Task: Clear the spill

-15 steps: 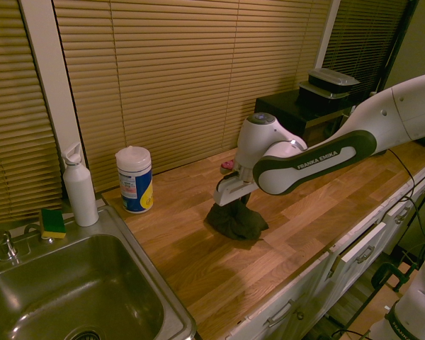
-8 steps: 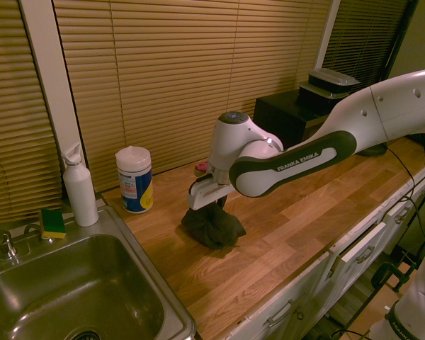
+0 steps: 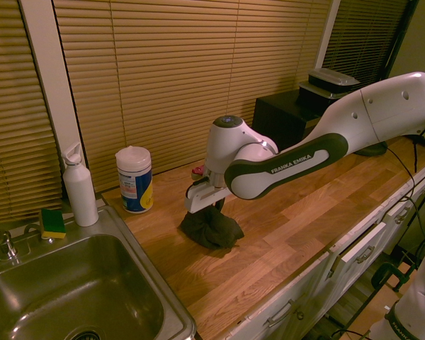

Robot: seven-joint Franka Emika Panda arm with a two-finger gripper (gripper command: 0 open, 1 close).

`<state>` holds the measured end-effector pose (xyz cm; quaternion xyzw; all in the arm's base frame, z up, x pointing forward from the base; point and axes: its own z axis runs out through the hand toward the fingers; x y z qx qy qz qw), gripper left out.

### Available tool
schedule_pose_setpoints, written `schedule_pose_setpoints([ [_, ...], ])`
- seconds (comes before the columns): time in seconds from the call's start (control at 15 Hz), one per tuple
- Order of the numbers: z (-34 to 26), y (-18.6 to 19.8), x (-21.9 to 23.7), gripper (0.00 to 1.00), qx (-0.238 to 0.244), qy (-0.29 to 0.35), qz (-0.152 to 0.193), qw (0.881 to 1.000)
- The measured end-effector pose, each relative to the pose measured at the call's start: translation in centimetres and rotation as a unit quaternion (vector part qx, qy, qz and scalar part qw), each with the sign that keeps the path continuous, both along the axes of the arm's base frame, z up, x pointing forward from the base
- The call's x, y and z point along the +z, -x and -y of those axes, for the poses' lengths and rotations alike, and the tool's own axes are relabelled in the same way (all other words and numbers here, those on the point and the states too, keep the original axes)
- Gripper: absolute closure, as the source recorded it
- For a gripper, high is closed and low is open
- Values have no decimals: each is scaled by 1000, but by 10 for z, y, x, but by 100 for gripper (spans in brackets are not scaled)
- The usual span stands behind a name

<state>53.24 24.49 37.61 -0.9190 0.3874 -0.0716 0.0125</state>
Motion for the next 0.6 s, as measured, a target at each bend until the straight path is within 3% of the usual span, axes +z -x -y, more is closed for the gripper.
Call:
schedule_pose_setpoints([
  [0.27, -5, 6, 13, 0, -3, 1, 5, 1000],
  [0.6, -10, 25, 68, 0, -29, 15, 40, 999],
])
